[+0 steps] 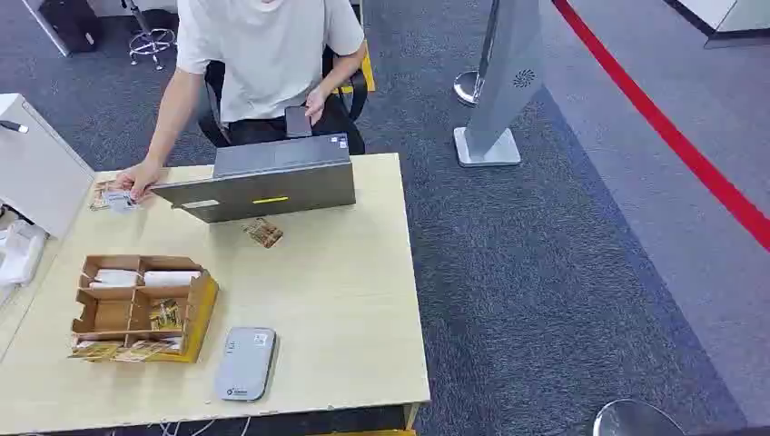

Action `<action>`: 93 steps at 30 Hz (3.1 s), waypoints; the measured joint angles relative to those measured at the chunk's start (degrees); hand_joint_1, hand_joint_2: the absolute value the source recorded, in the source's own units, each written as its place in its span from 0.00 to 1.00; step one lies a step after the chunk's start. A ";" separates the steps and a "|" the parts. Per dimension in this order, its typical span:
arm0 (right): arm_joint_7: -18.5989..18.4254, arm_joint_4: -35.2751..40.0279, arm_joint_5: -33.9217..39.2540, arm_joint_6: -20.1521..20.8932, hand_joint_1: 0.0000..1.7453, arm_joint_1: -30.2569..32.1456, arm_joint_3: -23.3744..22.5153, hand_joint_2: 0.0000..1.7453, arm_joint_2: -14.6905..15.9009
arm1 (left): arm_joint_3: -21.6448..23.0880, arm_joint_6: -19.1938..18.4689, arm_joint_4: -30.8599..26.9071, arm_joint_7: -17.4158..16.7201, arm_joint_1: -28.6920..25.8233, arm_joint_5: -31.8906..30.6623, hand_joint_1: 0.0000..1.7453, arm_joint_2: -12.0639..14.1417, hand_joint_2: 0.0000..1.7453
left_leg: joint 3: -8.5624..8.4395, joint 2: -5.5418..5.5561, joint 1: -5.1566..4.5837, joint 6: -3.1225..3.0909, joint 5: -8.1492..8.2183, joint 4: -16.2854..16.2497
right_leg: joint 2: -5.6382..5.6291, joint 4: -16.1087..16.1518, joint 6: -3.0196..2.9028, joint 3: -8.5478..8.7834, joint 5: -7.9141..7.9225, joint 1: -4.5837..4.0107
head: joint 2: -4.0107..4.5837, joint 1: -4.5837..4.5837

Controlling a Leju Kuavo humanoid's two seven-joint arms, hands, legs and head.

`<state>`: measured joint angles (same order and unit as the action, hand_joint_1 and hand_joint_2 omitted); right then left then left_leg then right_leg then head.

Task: Pass the card to the sensor for recognition and then transmit it.

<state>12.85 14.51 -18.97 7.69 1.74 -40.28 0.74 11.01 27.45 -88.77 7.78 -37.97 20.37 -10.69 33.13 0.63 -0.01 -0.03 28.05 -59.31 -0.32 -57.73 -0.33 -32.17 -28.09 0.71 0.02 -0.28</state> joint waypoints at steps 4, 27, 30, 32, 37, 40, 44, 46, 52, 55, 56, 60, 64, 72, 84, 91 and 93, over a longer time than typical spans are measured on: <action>-0.02 -0.37 -0.85 -0.04 0.00 -0.40 -2.16 1.00 -0.20 | -1.42 2.60 -6.75 -1.38 -3.59 -3.61 0.00 -1.92 1.00 | 0.00 0.00 0.00 0.00 0.00 0.00 | 0.00 0.00 0.00 0.00 0.00 0.00 | 0.00 0.00; -1.84 -2.16 -5.03 0.96 0.00 -1.74 -11.43 1.00 -1.20 | -12.00 12.65 -29.02 -6.25 -14.34 -14.95 0.00 -8.96 1.00 | -0.11 0.04 -0.06 -0.16 0.07 -0.02 | 0.06 0.01 0.16 0.16 -0.10 0.03 | -0.02 0.00; -1.84 -2.23 -5.05 0.94 0.00 -1.75 -11.43 1.00 -1.22 | -12.19 12.65 -29.13 -6.27 -14.34 -14.95 0.00 -8.98 1.00 | -0.12 0.04 -0.06 -0.15 0.07 -0.02 | 0.06 0.01 0.16 0.17 -0.10 0.03 | 0.00 0.00; -1.84 -2.25 -5.11 0.90 0.00 -1.74 -11.43 1.00 -1.22 | -12.52 12.65 -29.17 -6.16 -14.33 -15.12 0.00 -8.98 1.00 | -0.12 0.04 -0.06 -0.15 0.07 -0.02 | 0.06 0.01 0.16 0.16 -0.10 0.03 | 0.00 0.00; -0.89 -2.25 -8.69 2.19 0.00 -1.53 -11.30 1.00 -1.14 | -17.17 12.28 -23.18 5.01 -5.67 -5.98 0.00 -8.50 1.00 | -0.19 0.36 -0.37 -0.51 -0.20 0.14 | 0.46 0.09 0.22 0.11 -0.07 0.28 | 0.00 0.02; -1.09 -2.40 -12.55 3.13 0.00 -2.52 -10.07 1.00 -0.70 | -31.89 3.81 -1.19 25.57 13.44 1.94 0.00 -3.49 1.00 | 0.04 1.01 -0.13 -0.13 -0.48 0.27 | 1.00 0.00 0.14 0.22 0.02 0.16 | 0.00 -0.29; -1.57 -2.47 -14.45 2.21 0.00 -2.76 -9.27 1.00 0.00 | -59.70 -4.04 8.42 29.99 26.59 -6.85 0.00 -2.44 1.00 | -0.12 0.16 -0.01 0.13 -0.52 0.24 | 0.20 -0.04 -0.14 0.05 0.32 0.02 | 0.00 0.13; -1.57 -2.51 -14.71 2.01 0.00 -2.40 -8.94 1.00 0.18 | -66.96 -7.22 8.49 30.49 29.37 -8.33 0.00 -2.27 1.00 | -0.10 0.09 0.01 0.13 -0.52 0.23 | 0.16 -0.04 -0.13 -0.04 0.32 0.01 | -0.02 0.11; -1.84 -2.56 -15.98 1.97 0.00 -2.54 -8.28 1.00 0.22 | -76.72 -12.13 0.46 31.39 34.14 -11.19 0.00 -2.66 1.00 | -0.02 0.11 -0.02 0.01 -0.45 0.19 | 0.19 0.01 -0.07 -0.04 0.30 0.06 | 0.00 0.02; -1.86 -2.60 -16.20 2.03 0.00 -2.54 -8.08 1.00 0.22 | -78.20 -12.63 -3.24 31.71 35.00 -11.54 0.00 -2.71 1.00 | -0.02 0.10 -0.08 0.00 -0.44 0.19 | 0.18 0.01 -0.06 -0.05 0.31 0.06 | 0.00 0.02; -1.79 -2.62 -16.31 2.10 0.00 -2.55 -8.06 1.00 0.22 | -78.47 -13.05 -4.08 31.94 35.16 -11.73 0.00 -2.77 1.00 | -0.02 0.10 -0.08 0.00 -0.44 0.19 | 0.18 0.01 -0.06 -0.05 0.30 0.05 | 0.00 0.00; -1.71 -2.64 -16.39 2.27 0.00 -2.65 -8.08 1.00 0.22 | -78.70 -13.01 -7.60 32.31 35.76 -13.22 0.00 -2.51 1.00 | -0.03 0.11 -0.08 0.00 -0.44 0.18 | 0.19 0.01 -0.05 -0.06 0.30 0.06 | -0.02 0.02; -1.70 -2.71 -17.09 2.25 0.00 -2.71 -8.08 1.00 0.22 | -78.64 -11.63 -9.22 32.33 36.56 -14.58 0.00 -1.88 1.00 | -0.05 0.09 -0.06 0.01 -0.45 0.18 | 0.18 0.01 -0.06 -0.06 0.30 0.05 | 0.00 0.02; -0.63 -2.80 -18.99 2.62 0.00 -3.14 -7.87 1.00 0.22 | -66.02 3.17 -10.59 32.33 36.50 -28.02 0.00 5.23 1.00 | -0.06 0.15 -0.02 0.06 -0.50 0.18 | 0.23 0.00 -0.06 -0.02 0.31 0.03 | 0.00 0.02; -1.70 -3.02 -21.90 2.45 0.00 -4.25 -6.10 1.00 0.20 | -41.80 11.84 7.93 17.60 50.97 -70.57 0.00 19.67 1.00 | 0.05 0.10 -0.01 0.10 -0.83 0.14 | 0.16 -0.02 -0.04 -0.16 0.71 0.04 | 0.00 0.02; -3.10 -3.10 -22.36 1.75 0.00 -3.81 -6.05 1.00 0.22 | -34.26 10.55 17.57 7.01 56.90 -81.93 0.00 25.25 1.00 | 0.21 -0.08 0.00 0.09 -0.84 0.09 | -0.06 -0.01 0.03 -0.39 0.75 0.03 | 0.00 -0.02; -3.76 -3.10 -22.45 1.31 0.00 -3.68 -6.05 1.00 0.22 | -31.62 10.51 19.95 5.53 58.67 -84.37 0.00 26.71 1.00 | 0.21 -0.09 -0.01 0.09 -0.84 0.09 | -0.08 -0.01 0.03 -0.39 0.75 0.03 | 0.00 -0.02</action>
<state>9.09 11.41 -41.42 9.00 -1.94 -46.34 0.96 -20.61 37.97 -68.82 13.31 20.70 -64.00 16.02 33.33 0.53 -0.02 0.07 27.21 -59.22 -0.40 -57.74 -0.30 -32.55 -27.34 0.74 0.02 -0.31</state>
